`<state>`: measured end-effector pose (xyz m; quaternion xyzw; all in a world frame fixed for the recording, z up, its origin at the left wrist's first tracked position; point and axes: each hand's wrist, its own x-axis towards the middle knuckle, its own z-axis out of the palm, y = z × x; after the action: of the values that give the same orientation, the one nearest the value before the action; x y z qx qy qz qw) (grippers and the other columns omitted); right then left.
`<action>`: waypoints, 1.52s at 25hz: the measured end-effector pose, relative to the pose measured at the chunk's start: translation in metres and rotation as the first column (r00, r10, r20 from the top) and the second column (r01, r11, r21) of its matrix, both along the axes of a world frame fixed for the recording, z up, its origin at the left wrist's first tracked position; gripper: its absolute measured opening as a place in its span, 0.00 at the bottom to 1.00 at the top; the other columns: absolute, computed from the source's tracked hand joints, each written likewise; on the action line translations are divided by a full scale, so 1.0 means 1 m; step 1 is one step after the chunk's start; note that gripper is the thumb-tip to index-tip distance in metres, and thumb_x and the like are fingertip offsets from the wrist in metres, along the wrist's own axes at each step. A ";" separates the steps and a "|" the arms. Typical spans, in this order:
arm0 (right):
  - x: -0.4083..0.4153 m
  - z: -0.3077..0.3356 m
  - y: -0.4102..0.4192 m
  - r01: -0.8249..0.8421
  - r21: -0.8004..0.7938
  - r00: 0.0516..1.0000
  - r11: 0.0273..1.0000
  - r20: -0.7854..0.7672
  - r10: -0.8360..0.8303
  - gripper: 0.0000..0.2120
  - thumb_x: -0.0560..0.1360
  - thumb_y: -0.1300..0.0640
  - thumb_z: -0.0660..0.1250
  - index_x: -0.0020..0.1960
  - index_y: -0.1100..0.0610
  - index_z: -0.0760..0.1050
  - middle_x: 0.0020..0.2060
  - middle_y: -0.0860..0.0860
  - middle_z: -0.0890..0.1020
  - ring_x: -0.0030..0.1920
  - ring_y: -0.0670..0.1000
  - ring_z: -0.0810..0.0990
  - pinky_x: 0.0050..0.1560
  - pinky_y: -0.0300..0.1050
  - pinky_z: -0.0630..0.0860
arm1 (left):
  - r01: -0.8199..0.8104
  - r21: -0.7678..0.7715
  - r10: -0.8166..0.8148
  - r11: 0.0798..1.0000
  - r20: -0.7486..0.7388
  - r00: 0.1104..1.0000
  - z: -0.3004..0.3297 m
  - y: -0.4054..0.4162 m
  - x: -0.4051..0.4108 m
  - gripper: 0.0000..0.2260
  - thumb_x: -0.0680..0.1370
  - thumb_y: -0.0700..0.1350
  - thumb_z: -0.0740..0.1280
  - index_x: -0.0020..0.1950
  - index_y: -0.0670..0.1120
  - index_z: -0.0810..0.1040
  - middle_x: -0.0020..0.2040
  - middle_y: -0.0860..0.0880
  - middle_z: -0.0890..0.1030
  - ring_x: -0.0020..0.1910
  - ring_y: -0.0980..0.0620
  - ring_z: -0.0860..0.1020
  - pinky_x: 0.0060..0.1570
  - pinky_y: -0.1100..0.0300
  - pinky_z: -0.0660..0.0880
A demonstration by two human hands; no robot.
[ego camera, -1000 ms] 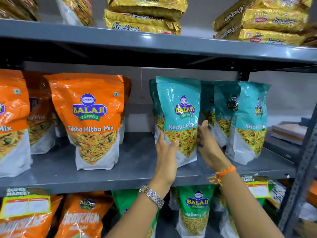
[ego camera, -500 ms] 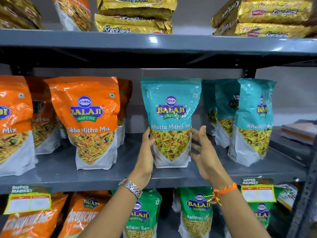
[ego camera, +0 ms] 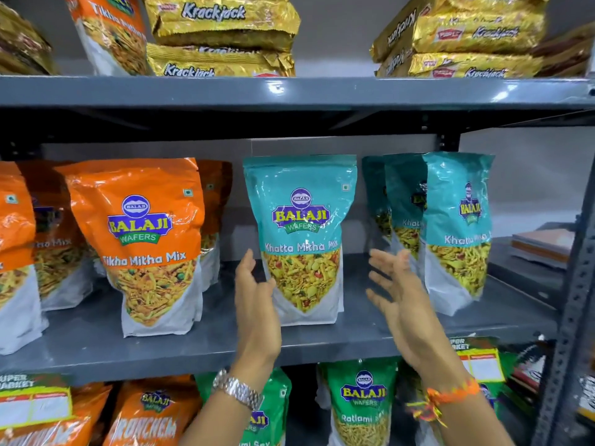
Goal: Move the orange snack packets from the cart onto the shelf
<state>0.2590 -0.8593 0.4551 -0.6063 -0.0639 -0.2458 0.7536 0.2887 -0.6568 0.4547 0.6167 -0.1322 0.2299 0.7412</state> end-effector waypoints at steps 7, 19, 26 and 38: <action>-0.009 0.008 -0.132 0.492 0.252 0.844 0.833 0.095 -0.527 0.18 0.84 0.42 0.54 0.57 0.50 0.79 0.51 0.43 0.82 0.50 0.39 0.82 0.54 0.37 0.75 | 0.160 0.080 -0.172 0.984 0.178 0.969 0.001 -0.091 -0.023 0.26 0.74 0.51 0.61 0.74 0.58 0.69 0.72 0.60 0.74 0.70 0.63 0.72 0.68 0.70 0.67; 0.030 0.012 -0.210 0.117 0.178 0.960 0.977 -0.272 -0.065 0.46 0.75 0.24 0.45 0.77 0.56 0.71 0.72 0.57 0.77 0.72 0.59 0.75 0.69 0.57 0.74 | 0.669 -0.027 -0.667 0.742 -0.119 0.735 0.003 -0.237 0.003 0.24 0.86 0.53 0.52 0.82 0.61 0.52 0.83 0.58 0.55 0.79 0.59 0.59 0.80 0.51 0.56; 0.004 0.005 -0.205 0.149 0.098 0.958 0.984 -0.260 -0.120 0.51 0.64 0.19 0.53 0.72 0.54 0.76 0.58 0.51 0.83 0.57 0.54 0.80 0.49 0.52 0.79 | 0.670 -0.046 -0.670 0.741 -0.107 0.734 -0.002 -0.235 0.031 0.23 0.86 0.53 0.51 0.83 0.58 0.56 0.82 0.55 0.63 0.80 0.52 0.63 0.80 0.44 0.57; 0.000 0.009 -0.204 0.197 0.187 0.951 0.962 -0.274 -0.141 0.38 0.78 0.26 0.47 0.69 0.53 0.74 0.63 0.53 0.79 0.65 0.58 0.75 0.66 0.64 0.71 | 0.676 0.012 -0.665 0.737 -0.167 0.728 -0.002 -0.227 0.022 0.23 0.87 0.53 0.49 0.83 0.59 0.54 0.82 0.56 0.61 0.81 0.53 0.60 0.81 0.45 0.54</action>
<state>0.2588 -1.0632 0.4645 -0.5525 0.1136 -0.2342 0.7919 0.3108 -0.8836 0.4523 0.5691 -0.2975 -0.1056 0.7593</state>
